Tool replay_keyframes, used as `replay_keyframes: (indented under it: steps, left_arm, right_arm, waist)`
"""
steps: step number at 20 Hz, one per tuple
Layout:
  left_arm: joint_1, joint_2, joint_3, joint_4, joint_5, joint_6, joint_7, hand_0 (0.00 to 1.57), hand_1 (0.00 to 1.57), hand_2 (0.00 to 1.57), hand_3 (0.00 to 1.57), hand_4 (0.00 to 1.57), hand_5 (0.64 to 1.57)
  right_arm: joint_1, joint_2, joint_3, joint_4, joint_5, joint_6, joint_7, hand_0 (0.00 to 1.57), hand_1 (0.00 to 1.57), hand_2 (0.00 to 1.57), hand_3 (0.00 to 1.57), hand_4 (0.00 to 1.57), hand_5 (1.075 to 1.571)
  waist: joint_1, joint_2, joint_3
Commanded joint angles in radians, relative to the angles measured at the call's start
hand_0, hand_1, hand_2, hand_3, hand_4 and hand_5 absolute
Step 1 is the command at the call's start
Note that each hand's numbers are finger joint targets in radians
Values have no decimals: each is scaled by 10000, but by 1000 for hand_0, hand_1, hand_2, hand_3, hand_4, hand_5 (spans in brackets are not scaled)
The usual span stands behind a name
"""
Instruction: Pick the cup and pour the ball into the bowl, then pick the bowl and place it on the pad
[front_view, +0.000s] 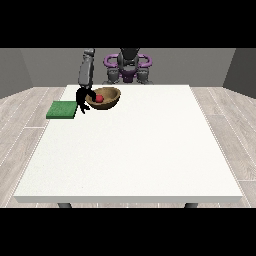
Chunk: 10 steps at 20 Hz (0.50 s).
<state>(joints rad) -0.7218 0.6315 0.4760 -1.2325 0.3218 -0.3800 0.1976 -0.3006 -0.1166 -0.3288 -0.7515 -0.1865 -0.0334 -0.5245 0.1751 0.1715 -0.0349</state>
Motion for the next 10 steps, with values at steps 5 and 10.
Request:
replay_keyframes:
  steps: [5, 10]
  left_arm:
    - [-170, 197, 140, 3, 352, -305, -23, 0, 0, 0, 0, 1129, 1517]
    - [67, 271, 272, 538, 445, -380, 153, 0, 0, 0, 0, 1186, 1526]
  right_arm:
    - [894, -902, 221, 410, 853, -1489, 1457, 1571, 1571, 1571, 1424, 948, 1530]
    - [879, -1936, 505, -782, 1117, -2022, 2944, 1571, 1571, 1571, 1248, 1012, 1546]
  waist:
    - [174, 646, 314]
    - [29, -203, 274]
